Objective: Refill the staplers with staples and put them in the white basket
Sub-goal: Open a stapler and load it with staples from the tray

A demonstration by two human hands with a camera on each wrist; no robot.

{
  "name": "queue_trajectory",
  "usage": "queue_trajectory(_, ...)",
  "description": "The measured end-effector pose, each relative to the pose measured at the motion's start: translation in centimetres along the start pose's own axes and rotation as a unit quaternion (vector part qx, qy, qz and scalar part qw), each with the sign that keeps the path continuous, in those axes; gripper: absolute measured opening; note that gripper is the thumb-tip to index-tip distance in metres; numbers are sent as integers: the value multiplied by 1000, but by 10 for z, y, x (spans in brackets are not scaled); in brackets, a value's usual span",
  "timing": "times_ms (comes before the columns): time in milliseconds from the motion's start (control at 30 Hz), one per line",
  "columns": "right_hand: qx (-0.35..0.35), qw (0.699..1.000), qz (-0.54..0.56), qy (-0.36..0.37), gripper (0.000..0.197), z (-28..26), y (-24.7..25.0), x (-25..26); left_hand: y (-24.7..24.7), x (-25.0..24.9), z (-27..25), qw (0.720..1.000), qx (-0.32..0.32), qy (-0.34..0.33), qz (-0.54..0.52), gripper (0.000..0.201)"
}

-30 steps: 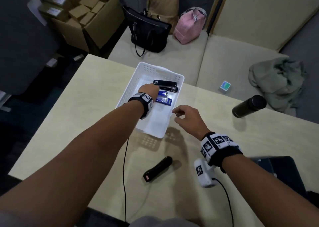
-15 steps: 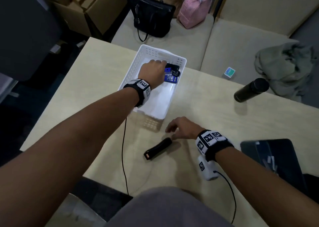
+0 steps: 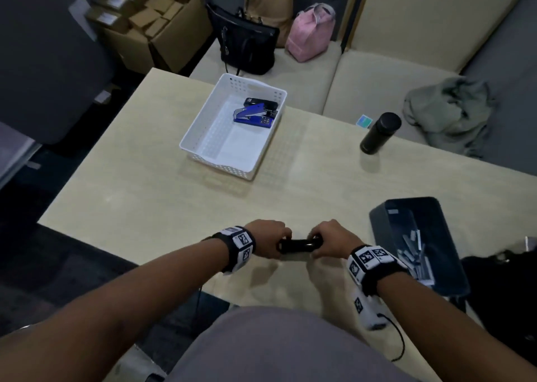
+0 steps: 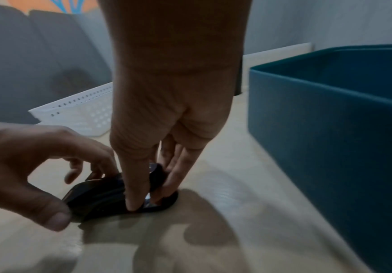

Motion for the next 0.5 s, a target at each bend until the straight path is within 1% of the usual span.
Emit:
queue_trajectory(100,-10,996,89,-31,54,-33,-7,-32,-2,-58,15,996,-45,-52,54,48)
queue_trajectory(167,-23,991,130,-35,47,-50,-17,-43,-1,-98,22,991,-60,-71,99,46)
queue_trajectory(233,-43,988,144,-47,34,-63,-29,-51,-3,-131,28,984,-50,-89,145,29)
queue_trajectory(267,-45,987,147,-55,32,-68,-36,-55,-3,-144,28,980,-41,-105,166,21)
queue_trajectory(333,-42,987,140,-71,36,-75,-49,-59,-5,-157,28,967,-21,-135,214,10)
queue_trajectory(367,-48,986,137,-76,34,-79,-53,-59,-6,-161,29,961,-21,-148,232,9)
queue_trajectory(433,-81,982,153,-79,26,-85,-57,-60,-5,-163,30,956,-41,-169,235,11)
queue_trajectory(500,-114,977,162,-75,21,-88,-55,-63,5,-164,25,962,-75,-173,196,13)
Point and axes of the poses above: each hand's wrist, its own z-axis towards the middle knuckle, its own y-axis out of the back of the hand, x = y × z, the point moved 7 cm from there along z, towards the middle knuckle, and after that the axes turned 6 degrees about y, right-handed, at the moved point
